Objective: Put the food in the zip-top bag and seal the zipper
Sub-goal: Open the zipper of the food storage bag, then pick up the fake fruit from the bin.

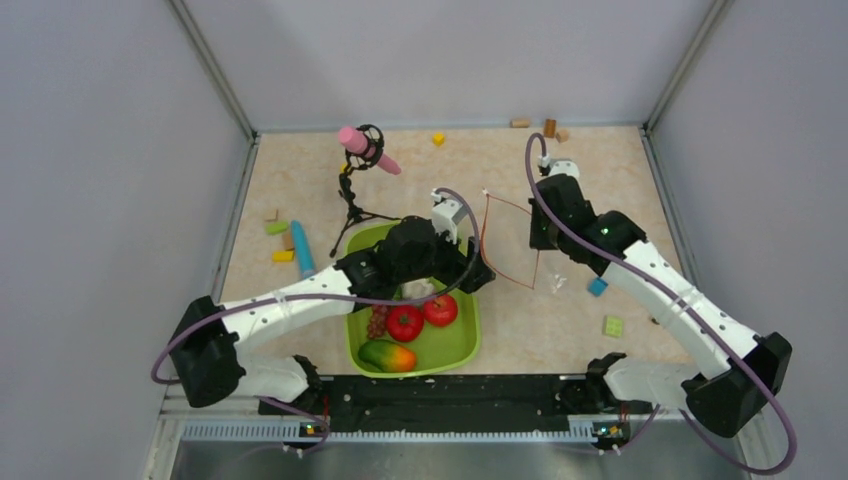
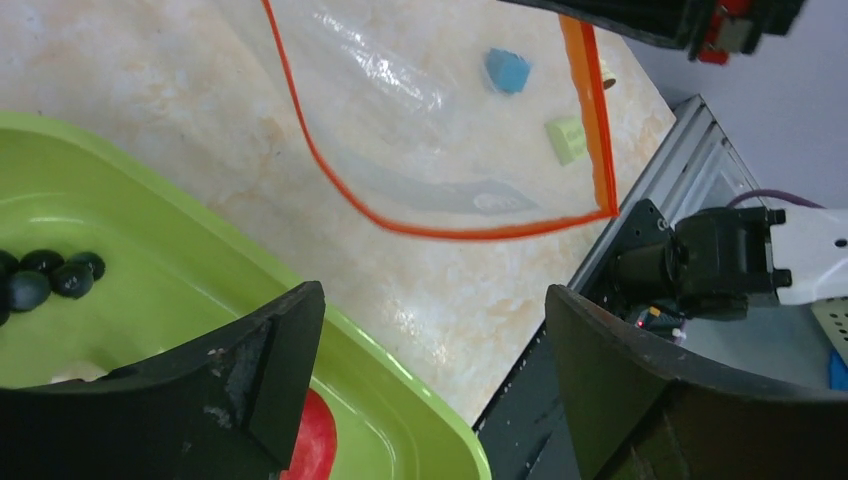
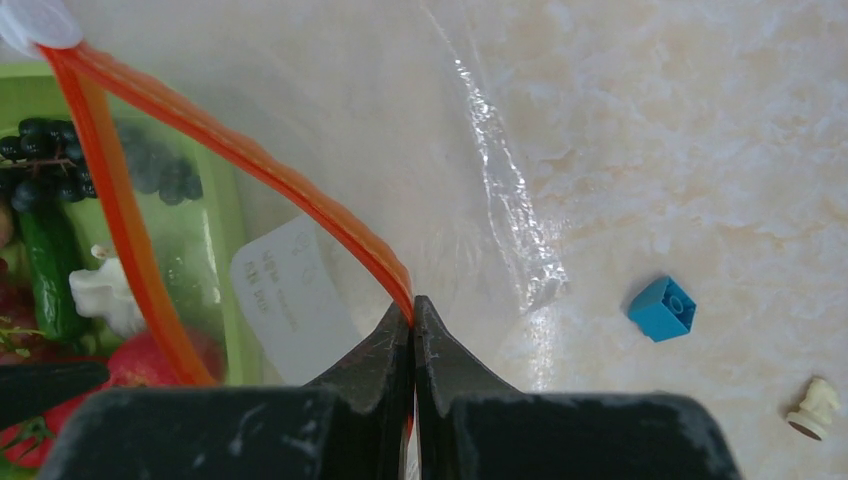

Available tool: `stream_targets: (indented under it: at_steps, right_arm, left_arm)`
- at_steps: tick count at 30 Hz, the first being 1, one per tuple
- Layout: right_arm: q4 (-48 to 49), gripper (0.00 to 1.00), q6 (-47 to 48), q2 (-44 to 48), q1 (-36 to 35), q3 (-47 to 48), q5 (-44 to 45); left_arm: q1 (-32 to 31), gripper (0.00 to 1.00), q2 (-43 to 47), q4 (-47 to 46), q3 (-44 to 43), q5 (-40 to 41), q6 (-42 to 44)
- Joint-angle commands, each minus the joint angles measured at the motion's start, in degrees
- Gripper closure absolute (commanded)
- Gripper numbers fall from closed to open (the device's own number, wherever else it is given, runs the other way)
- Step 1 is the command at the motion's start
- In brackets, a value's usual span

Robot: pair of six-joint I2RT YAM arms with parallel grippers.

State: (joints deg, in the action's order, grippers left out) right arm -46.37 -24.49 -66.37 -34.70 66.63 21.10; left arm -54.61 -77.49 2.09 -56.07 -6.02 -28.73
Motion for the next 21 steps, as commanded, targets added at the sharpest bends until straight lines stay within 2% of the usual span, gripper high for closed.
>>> stream_targets:
  at_steps: [1, 6, 10, 17, 20, 21]
  right_arm:
    - [0.6, 1.00, -2.8, -0.4, 0.3, -0.1, -0.9]
    - [0.2, 1.00, -3.5, 0.5, 0.4, -1.0, 1.5]
    - [0.2, 1.00, -2.7, 1.9, 0.4, -4.4, -2.6]
    - [4.7, 1.00, -1.9, 4.3, 0.4, -11.1, -3.6]
    - [5.5, 1.00, -1.7, 5.6, 0.3, -11.9, -4.1]
    - [5.6, 1.00, -1.8, 6.0, 0.3, -12.3, -4.5]
  left_arm:
    - [-0.5, 0.12, 9.3, -2.4, 3.5, 0.1, 0.6]
    - [-0.5, 0.10, 18.6, 1.5, 11.6, 5.1, 0.0]
    - [-0.5, 0.09, 21.2, 5.3, 15.9, 8.2, -0.8]
    - [-0.6, 0.10, 16.7, 5.9, 17.6, 4.6, -3.2]
    - [-0.9, 0.11, 13.1, 7.2, 16.0, 5.4, -3.9]
    - [-1.0, 0.11, 11.5, 7.8, 15.6, 8.1, -4.2]
